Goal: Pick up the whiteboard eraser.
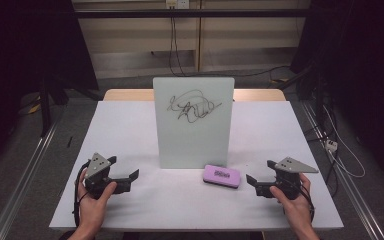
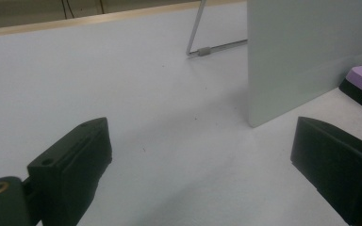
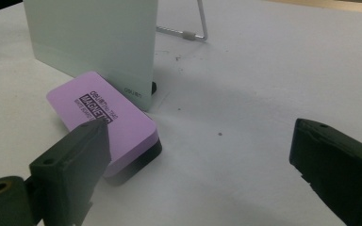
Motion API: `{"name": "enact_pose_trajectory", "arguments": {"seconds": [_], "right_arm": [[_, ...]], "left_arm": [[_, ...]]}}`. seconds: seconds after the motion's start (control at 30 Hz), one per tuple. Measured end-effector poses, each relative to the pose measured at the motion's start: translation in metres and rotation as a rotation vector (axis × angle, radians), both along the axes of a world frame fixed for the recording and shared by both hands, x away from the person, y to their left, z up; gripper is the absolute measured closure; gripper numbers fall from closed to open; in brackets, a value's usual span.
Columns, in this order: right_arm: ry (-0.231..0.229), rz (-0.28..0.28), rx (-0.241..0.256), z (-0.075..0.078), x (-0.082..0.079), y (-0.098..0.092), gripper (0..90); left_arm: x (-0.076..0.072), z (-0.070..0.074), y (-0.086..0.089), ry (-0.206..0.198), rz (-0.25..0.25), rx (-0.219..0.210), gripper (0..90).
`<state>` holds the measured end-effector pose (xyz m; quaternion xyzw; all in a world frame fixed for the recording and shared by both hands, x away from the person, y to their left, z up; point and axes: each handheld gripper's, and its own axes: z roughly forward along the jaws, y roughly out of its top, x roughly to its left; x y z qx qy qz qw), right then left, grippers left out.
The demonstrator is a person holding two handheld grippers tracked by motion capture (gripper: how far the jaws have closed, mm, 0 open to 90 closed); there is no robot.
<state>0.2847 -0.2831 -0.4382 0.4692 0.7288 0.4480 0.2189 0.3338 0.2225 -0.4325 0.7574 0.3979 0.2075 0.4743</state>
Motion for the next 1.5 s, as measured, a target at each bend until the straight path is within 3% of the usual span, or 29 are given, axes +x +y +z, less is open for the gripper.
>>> {"name": "enact_pose_trajectory", "arguments": {"seconds": [0.23, 0.27, 0.4, 0.47, 0.53, 0.73, 1.03, 1.13, 1.3, 1.47, 1.5], "right_arm": [[0.024, 0.065, -0.033, 0.009, 0.005, 0.008, 5.4], [0.025, 0.095, -0.024, 0.010, 0.007, 0.011, 5.5], [0.016, 0.116, 0.014, 0.011, 0.014, 0.017, 7.1], [0.040, 0.137, 0.015, 0.014, 0.020, 0.019, 7.9], [0.036, 0.163, -0.025, 0.017, 0.025, 0.023, 8.0], [0.098, 0.268, -0.086, 0.027, 0.039, 0.039, 7.7], [0.099, 0.362, -0.116, 0.028, 0.053, 0.055, 12.6], [0.120, 0.404, -0.170, 0.030, 0.059, 0.059, 13.7], [0.142, 0.458, -0.199, 0.030, 0.062, 0.065, 14.0], [0.198, 0.536, -0.305, 0.024, 0.064, 0.079, 23.1], [0.198, 0.536, -0.305, 0.024, 0.064, 0.079, 23.1]], "left_arm": [[-0.001, 0.000, 0.000, -0.010, -0.009, 0.015, 5.7], [-0.002, 0.000, 0.000, -0.016, 0.006, 0.023, 5.8], [-0.002, 0.001, 0.001, -0.023, 0.009, 0.017, 5.6], [-0.002, 0.001, 0.002, -0.026, 0.012, 0.020, 5.6], [-0.002, 0.001, 0.002, -0.024, 0.010, 0.015, 5.6], [-0.003, 0.001, 0.000, -0.025, -0.004, 0.031, 5.5], [0.000, -0.001, -0.002, -0.010, -0.012, 0.028, 5.6], [0.000, -0.002, -0.003, -0.008, -0.018, 0.032, 5.6], [0.000, -0.002, -0.002, -0.008, -0.021, 0.032, 5.6], [0.000, -0.001, -0.002, -0.011, -0.019, 0.033, 5.6], [0.001, -0.001, -0.003, -0.010, -0.022, 0.033, 5.6]]}}
